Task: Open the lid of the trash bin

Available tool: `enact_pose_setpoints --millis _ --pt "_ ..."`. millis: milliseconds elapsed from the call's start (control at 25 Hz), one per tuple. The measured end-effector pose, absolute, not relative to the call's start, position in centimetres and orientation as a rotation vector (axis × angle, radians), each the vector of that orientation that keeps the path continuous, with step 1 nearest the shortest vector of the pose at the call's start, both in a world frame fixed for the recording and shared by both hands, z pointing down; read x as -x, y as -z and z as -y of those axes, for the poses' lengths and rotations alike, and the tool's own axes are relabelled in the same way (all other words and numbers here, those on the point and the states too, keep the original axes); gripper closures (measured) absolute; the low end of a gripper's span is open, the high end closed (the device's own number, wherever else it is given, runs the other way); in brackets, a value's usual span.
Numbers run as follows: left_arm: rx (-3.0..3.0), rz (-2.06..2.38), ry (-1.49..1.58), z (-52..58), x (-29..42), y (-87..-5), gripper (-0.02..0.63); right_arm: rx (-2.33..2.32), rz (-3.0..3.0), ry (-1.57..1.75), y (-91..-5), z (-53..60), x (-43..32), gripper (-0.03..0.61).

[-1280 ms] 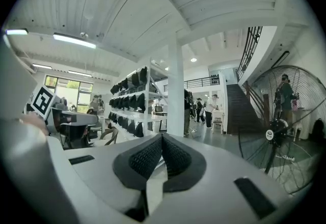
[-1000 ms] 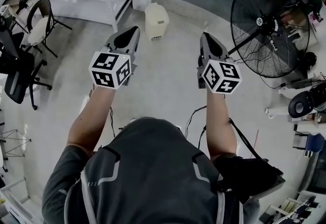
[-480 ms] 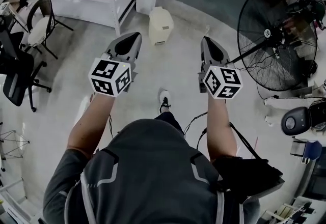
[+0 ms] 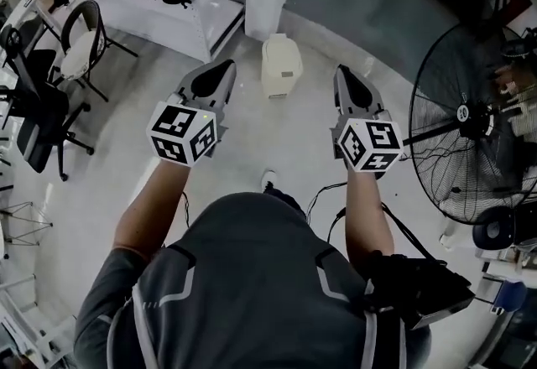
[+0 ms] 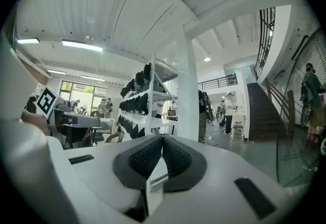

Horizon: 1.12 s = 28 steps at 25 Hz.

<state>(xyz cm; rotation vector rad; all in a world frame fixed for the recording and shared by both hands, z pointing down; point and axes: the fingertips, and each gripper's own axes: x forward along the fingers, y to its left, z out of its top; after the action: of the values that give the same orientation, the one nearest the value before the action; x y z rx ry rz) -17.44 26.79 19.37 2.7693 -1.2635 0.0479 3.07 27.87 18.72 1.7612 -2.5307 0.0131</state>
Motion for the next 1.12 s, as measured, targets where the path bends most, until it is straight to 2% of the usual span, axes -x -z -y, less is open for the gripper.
enact_pose_setpoints --millis 560,800,1120 --pt "-2.741 1.204 -0.188 -13.3 5.5 -22.2 0.604 -1.755 2.542 -0.095 -22.2 -14.9 -14.1 0.552" --pt "-2.784 1.076 -0.136 -5.7 3.2 -23.2 0.604 -1.802 2.474 -0.103 -23.2 -8.7 -14.8 0.552" --pt "-2.867 0.871 -0.134 5.8 4.9 -21.7 0.604 -1.946 2.396 -0.148 -21.4 1.0 -12.3 0.552"
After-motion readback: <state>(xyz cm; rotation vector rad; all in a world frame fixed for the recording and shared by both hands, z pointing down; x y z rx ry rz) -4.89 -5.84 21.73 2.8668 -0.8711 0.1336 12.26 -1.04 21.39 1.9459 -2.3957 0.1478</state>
